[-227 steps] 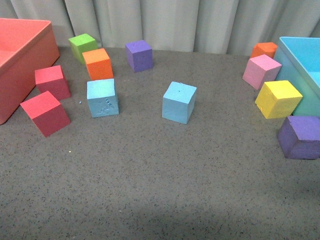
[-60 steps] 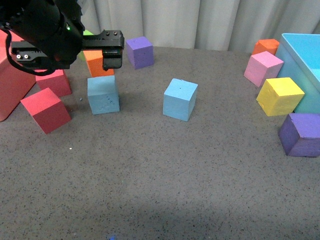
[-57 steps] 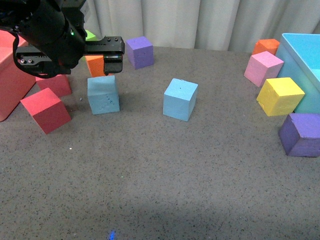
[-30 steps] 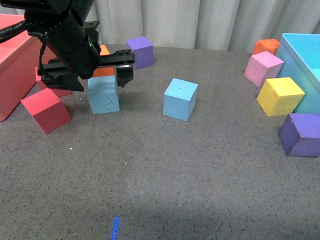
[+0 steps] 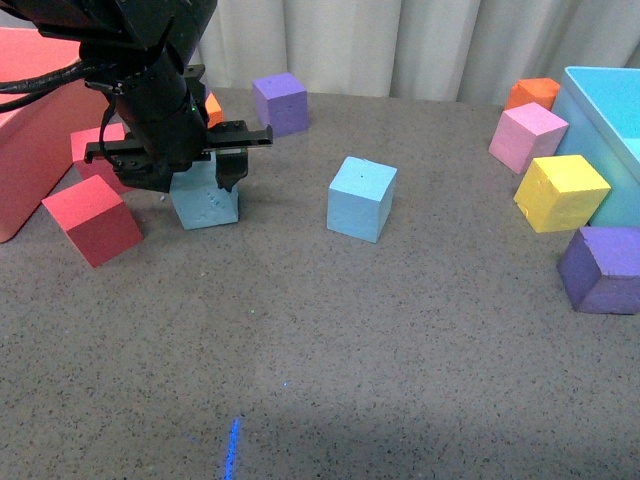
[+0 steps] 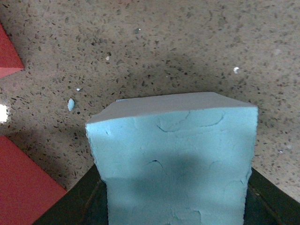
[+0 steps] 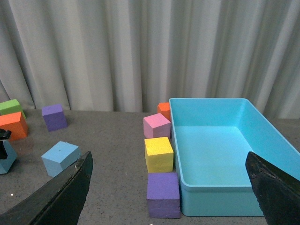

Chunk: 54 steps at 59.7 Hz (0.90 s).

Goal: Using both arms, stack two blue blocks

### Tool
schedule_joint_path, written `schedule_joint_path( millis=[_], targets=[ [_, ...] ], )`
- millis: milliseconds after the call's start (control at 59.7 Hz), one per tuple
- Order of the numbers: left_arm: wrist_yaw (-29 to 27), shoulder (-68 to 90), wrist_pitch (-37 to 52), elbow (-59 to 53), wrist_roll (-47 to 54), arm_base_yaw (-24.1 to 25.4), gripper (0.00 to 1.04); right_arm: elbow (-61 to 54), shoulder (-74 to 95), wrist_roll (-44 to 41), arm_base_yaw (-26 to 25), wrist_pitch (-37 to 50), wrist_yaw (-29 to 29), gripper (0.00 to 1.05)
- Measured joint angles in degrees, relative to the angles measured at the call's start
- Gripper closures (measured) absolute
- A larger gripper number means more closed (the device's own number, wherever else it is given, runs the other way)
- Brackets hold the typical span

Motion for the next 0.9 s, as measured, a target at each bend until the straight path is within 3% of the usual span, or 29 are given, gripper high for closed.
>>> schedule_joint_path(
  millis=[402,619,904],
  targets=[
    [1.73,-10.93,0.44,-1.07,2.56,-9.4,0.57,0.0,0.0,0.0,0.0,0.0,0.02,0.1],
    [2.34,-9.77,-3.58,3.34,6.64,-14.64,0.57,0.0,0.0,0.0,0.0,0.0,0.02,0.1],
    [-0.11,-3.5,-6.95,11.19,9.6,-16.5,0.57,0.0,0.0,0.0,0.0,0.0,0.02,0.1]
  ],
)
